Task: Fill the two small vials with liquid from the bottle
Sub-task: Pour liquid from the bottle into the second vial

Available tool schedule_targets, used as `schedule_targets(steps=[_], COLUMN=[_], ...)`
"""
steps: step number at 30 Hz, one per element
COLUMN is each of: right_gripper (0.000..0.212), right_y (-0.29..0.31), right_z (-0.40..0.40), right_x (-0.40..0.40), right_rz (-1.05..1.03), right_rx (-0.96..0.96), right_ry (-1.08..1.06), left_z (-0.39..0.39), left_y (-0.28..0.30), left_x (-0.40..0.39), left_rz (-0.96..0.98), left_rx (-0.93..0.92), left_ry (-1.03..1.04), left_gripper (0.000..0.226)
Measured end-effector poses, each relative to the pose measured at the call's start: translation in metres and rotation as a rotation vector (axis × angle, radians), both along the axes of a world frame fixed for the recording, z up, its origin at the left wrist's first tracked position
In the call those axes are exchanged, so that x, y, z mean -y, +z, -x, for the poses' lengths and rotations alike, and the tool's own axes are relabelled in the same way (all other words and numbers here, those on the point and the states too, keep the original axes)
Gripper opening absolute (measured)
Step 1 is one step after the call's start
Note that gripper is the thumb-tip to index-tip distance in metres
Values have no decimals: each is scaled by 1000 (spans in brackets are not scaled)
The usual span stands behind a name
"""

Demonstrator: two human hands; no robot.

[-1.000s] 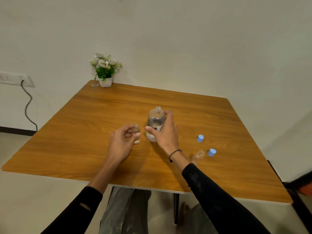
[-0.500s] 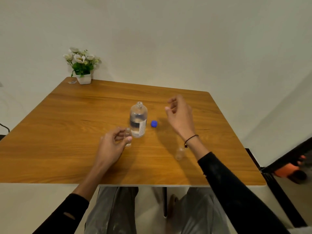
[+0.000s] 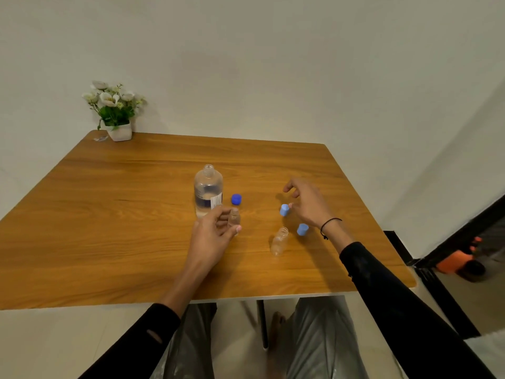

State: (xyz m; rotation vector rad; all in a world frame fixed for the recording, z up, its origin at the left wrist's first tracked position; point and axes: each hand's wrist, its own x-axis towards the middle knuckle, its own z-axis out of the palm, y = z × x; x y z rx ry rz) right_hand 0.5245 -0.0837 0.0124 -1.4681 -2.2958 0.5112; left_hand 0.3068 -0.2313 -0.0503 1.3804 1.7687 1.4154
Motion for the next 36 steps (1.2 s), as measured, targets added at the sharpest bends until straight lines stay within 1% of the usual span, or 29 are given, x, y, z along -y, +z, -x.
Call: schedule_targets(steps=[4,9,13,15,18,20,22,23,24,26,28,29,30,32,34,36], right_gripper=[35,32,31,31,31,33,37,40,43,46,45,44,43,40,32,28], right_y=[-2,-5,-10,-7,-1,0,-8,-14,-20,-31,-37,-37,-36,-33,-28,-24], right_z=[-8,-28,-48,-52,-48,-43,-38,-35,-31,-23,-15,-10,-5,5,16,34], right_x=[-4,-1,13,22,38,50,63,69,75,85,94,98,102,106,106,104], right_rz=[20,64,35,11,-16,5,102,169,233,315,337,330,305,263,267,258], right_rx=[-18,-41,-151,-221,-328,-372,-344,-312,-288,-311,-371,-390,-400,-418,-471,-543], right_ry=[-8,-68,-78,-75,-71,-46,-6,13,27,31,23,24,28,41,48,44], left_z=[-21,-44,-49,-50,-48,-46,-45,-46,-48,-56,-64,-67,-67,-61,-46,-23], left_y=[-1,3,0,-1,1,4,6,7,7,7,5,4,4,7,11,15], left_x=[-26,-64,-85,-87,-79,-65,-47,-37,-26,-8,4,7,10,15,22,33], left_rz=[-16,-16,11,23,32,20,15,19,35,92,113,106,98,89,90,82], left_rx=[10,-13,-17,-8,-24,-54,-89,-100,-106,-127,-169,-180,-171,-113,-68,-55], left_ry=[-30,-72,-53,-50,-2,51,81,74,41,-100,-230,-251,-245,-196,-138,-72], left_gripper=[45,47,48,56,62,54,46,46,48,53,48,43,41,44,49,49])
